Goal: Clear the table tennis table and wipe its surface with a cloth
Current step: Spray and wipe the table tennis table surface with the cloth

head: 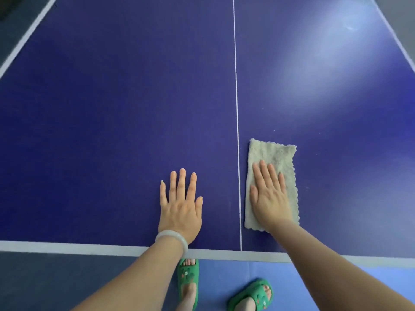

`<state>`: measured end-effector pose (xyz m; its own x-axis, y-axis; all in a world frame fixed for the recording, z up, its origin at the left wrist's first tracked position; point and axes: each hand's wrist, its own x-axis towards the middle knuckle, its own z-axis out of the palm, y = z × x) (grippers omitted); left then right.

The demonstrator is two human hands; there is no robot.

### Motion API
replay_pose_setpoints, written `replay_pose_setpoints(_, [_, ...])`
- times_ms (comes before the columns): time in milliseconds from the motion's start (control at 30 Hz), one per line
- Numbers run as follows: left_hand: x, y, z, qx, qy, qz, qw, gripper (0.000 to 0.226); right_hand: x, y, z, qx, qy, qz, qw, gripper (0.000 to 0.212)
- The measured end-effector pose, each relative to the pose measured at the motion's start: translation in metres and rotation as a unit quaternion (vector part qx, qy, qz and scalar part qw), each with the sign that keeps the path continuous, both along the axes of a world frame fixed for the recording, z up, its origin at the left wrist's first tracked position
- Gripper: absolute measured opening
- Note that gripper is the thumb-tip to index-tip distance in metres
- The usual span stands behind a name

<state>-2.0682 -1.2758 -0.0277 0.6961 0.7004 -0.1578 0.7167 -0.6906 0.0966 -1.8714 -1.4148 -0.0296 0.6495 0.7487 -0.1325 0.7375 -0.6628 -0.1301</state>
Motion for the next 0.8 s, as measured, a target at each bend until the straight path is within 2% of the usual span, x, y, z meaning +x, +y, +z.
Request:
replay_pose_setpoints(133, [-0.001,0.0,0.0,0.001,-0.006,0.006,1.0,0.064,-0.051,-0.005,0.0,0.039,0.03,-0.055,0.997,0.061])
replay_pose_setpoints(267, [0.0,-0.001,0.0,0.003,-0.011,0.005,1.0,0.063,-0.103,-0.01,-0.004,0.034,0.006,-0.026,0.999,0.062])
replay_pose_setpoints(400, [0.0,-0.001,0.0,0.001,-0.008,0.007,1.0,0.063,-0.072,0.043,-0.006,0.028,-0.007,0.031,0.999,0.062])
replay_pose_setpoints(533, [-0.001,-0.001,0.0,0.006,0.003,0.004,1.0,0.064,-0.021,0.083,-0.007,0.017,0.011,-0.041,0.999,0.059])
replay_pose_setpoints(667, [-0.001,0.0,-0.001,0.0,0.0,0.004,1.0,0.064,-0.051,0.049,-0.007,0.037,0.0,-0.082,0.996,0.059])
replay_pose_setpoints(800, [-0.001,0.0,-0.001,-0.006,-0.008,0.003,1.0,0.064,-0.088,0.0,-0.01,0.035,0.002,-0.05,0.998,0.06])
